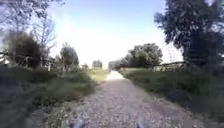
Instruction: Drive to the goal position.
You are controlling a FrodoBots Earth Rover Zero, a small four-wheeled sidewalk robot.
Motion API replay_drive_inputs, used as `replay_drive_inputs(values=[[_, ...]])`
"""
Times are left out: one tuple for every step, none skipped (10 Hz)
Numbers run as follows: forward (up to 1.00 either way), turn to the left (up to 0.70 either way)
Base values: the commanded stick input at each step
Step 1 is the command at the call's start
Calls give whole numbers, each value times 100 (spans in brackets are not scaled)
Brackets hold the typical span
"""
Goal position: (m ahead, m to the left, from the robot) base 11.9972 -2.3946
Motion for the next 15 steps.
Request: replay_drive_inputs(values=[[70, -3], [70, 0], [70, 0], [70, 0], [70, 0], [70, 0], [70, 0], [70, 0], [70, 0], [70, 0], [70, 0], [70, -6], [70, -19], [70, -34], [70, -24]])
